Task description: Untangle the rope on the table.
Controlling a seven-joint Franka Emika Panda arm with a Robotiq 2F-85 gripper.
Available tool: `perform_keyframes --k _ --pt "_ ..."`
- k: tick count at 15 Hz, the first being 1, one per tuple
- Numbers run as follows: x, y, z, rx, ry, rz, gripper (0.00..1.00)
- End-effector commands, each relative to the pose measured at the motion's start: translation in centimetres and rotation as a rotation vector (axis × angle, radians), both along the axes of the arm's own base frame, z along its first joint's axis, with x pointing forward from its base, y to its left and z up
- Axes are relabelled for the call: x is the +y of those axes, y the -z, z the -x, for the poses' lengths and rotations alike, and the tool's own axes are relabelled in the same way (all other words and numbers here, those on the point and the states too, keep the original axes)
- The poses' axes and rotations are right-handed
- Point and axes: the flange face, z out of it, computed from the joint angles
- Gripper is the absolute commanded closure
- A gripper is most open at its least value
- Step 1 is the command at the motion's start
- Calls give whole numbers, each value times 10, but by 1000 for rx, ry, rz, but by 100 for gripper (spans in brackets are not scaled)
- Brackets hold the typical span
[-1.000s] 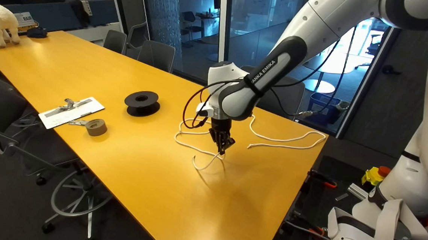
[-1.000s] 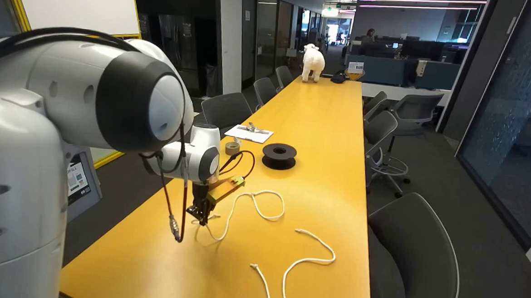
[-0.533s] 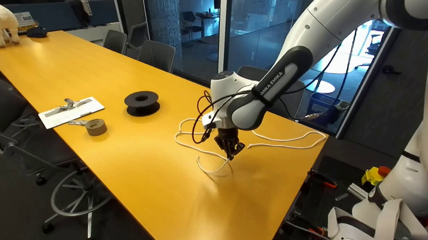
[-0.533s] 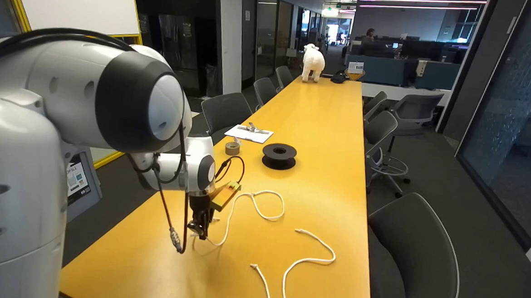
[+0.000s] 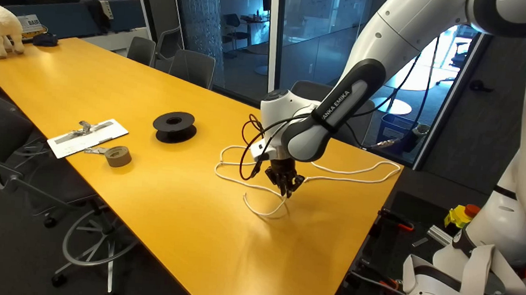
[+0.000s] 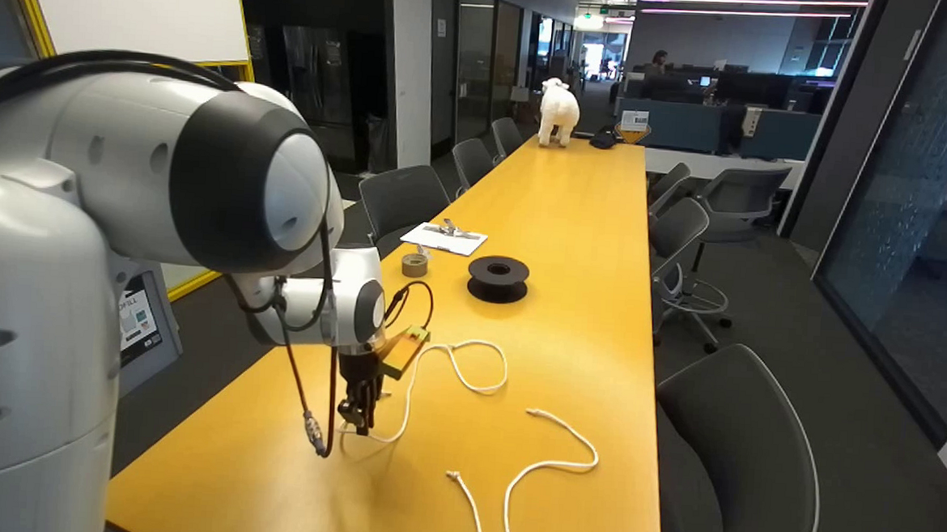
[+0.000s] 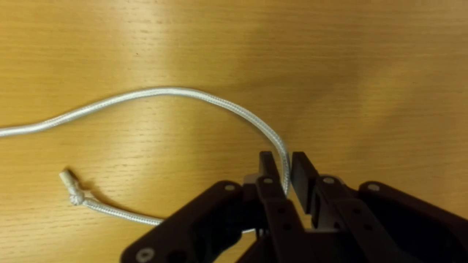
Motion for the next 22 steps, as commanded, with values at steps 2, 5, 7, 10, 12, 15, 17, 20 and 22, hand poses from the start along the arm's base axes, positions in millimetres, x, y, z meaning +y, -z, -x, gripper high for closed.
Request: perform_keyframes --k 2,5,7,10,12,15,17,20,22 --pt "-12 -11 -8 3 27 18 40" --pt "-31 -19 -19 24 101 56 18" --pt "-48 -27 -27 48 194 101 3" --pt "-68 -46 -34 57 360 174 0" --pt "-76 -63 -29 41 471 202 0" --pt "-79 -89 -10 35 645 228 0" --pt "-78 -111 9 25 758 236 0" --pt "-80 -148 44 25 925 249 0" --pt "-83 -178 68 23 1033 246 0"
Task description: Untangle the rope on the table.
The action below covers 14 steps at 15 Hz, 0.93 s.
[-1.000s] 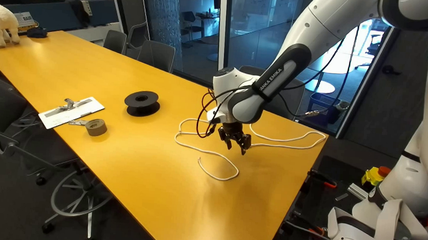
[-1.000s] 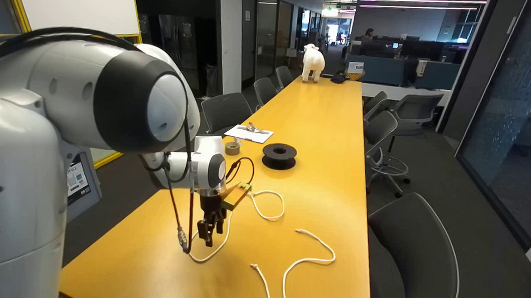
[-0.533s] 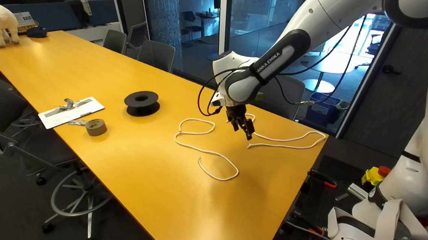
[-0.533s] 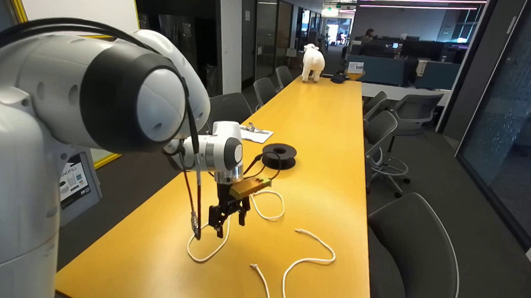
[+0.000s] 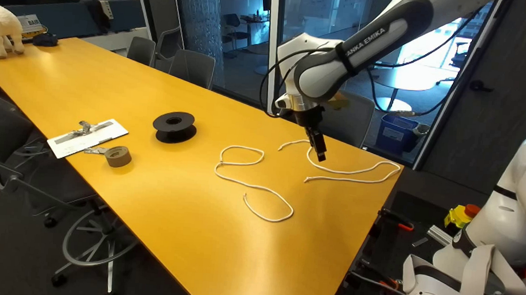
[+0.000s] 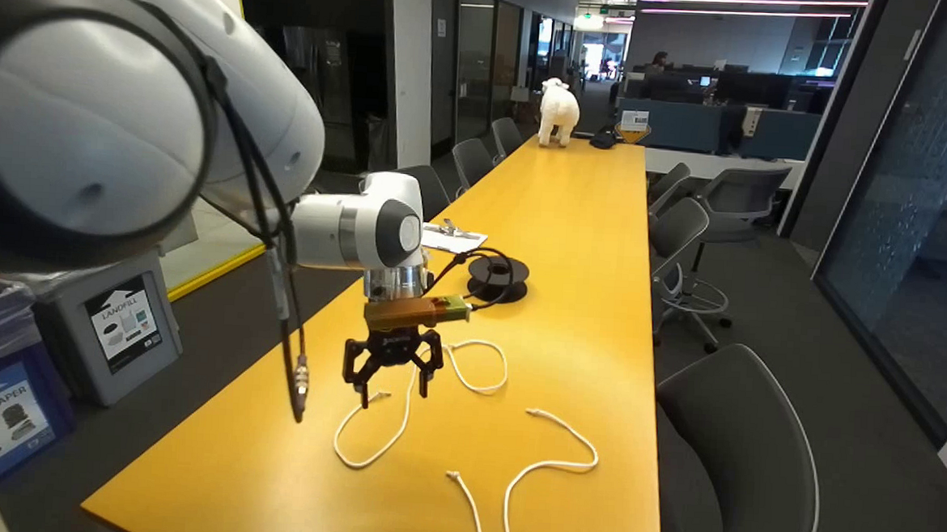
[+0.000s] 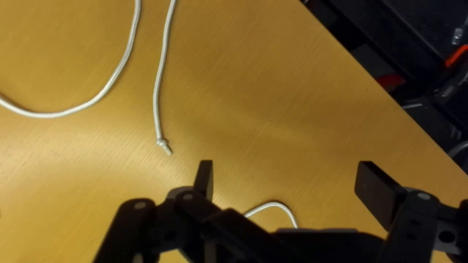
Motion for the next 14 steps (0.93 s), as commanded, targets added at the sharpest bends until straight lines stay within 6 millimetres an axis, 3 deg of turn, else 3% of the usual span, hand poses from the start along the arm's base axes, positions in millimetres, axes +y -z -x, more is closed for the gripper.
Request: perform_keyframes --k 1,7,10,14 --pt "-2 -62 56 -52 191 9 0" --pt "-10 -142 111 -168 471 -30 0" --pt "-18 -161 127 -230 612 -60 0" --pt "-24 -169 141 -310 793 -48 0"
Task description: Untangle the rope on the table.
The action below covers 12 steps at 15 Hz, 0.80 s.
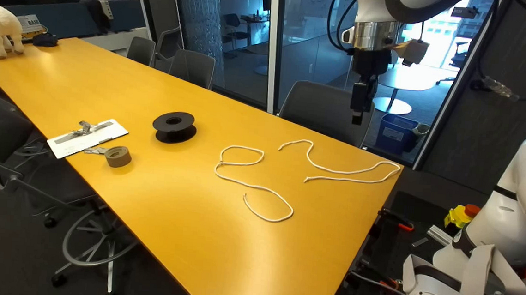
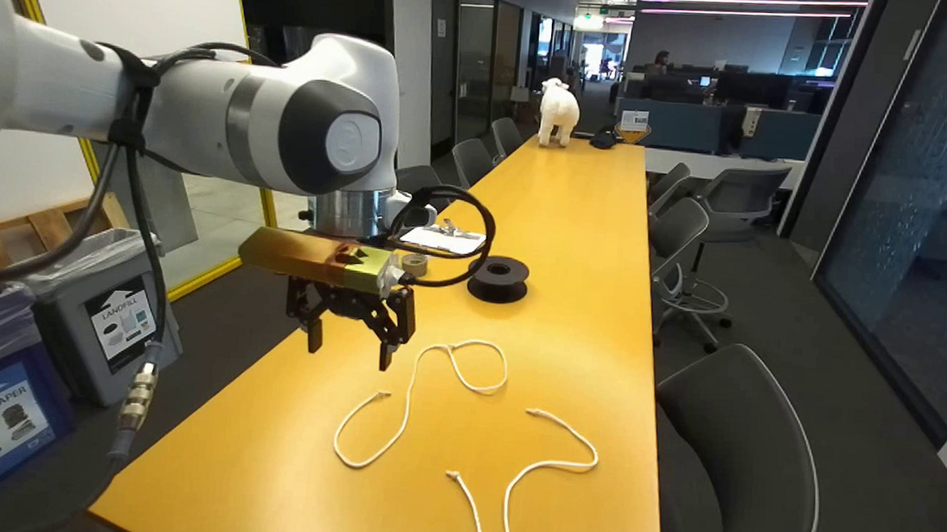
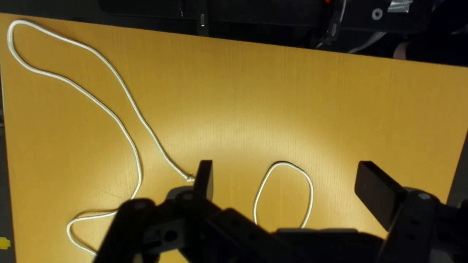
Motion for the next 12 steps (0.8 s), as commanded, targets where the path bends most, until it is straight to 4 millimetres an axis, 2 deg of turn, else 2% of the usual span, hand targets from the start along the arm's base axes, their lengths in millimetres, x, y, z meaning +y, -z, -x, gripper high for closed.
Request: perform_keyframes --k 1,5,6,12 --pt "-4 -7 17 -86 171 -6 0" --pt "-14 -4 19 -123 269 15 0" --pt "-10 -2 12 -78 216 14 0" --pt "-14 1 14 -85 252 16 0"
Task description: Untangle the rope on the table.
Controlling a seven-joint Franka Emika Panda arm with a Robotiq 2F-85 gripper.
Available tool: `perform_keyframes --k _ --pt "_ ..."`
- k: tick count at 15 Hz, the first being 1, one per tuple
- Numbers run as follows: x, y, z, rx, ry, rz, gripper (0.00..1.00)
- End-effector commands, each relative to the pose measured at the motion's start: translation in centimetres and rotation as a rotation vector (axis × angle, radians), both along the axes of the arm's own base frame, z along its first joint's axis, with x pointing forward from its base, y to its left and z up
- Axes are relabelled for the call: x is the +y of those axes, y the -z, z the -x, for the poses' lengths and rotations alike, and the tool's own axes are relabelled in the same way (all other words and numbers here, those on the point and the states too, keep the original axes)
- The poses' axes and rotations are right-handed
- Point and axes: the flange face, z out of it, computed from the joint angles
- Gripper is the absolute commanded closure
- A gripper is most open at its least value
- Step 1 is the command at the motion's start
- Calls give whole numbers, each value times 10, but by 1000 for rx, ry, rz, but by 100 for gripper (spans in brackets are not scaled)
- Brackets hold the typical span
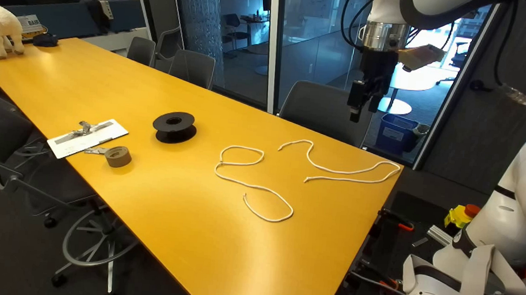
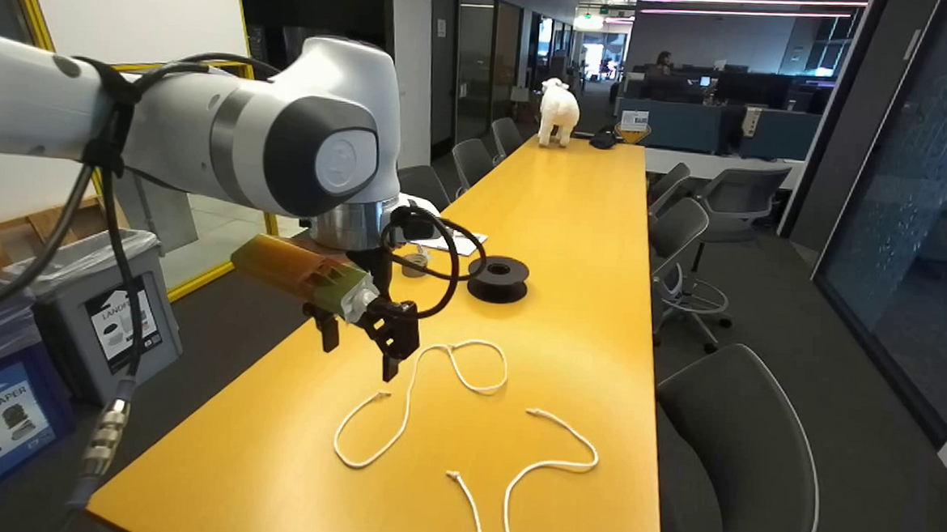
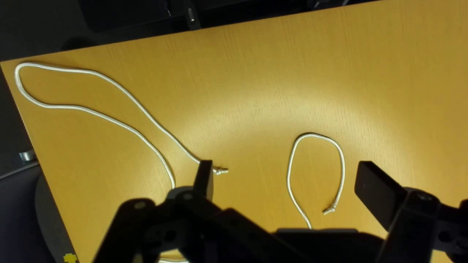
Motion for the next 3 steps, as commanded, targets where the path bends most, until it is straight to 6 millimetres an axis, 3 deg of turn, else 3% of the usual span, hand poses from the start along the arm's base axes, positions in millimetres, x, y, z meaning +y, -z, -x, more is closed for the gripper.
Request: perform_keyframes --k 1,3 --pt "0 -1 0 1 1 0 0" --pt "0 -1 0 1 2 0 0"
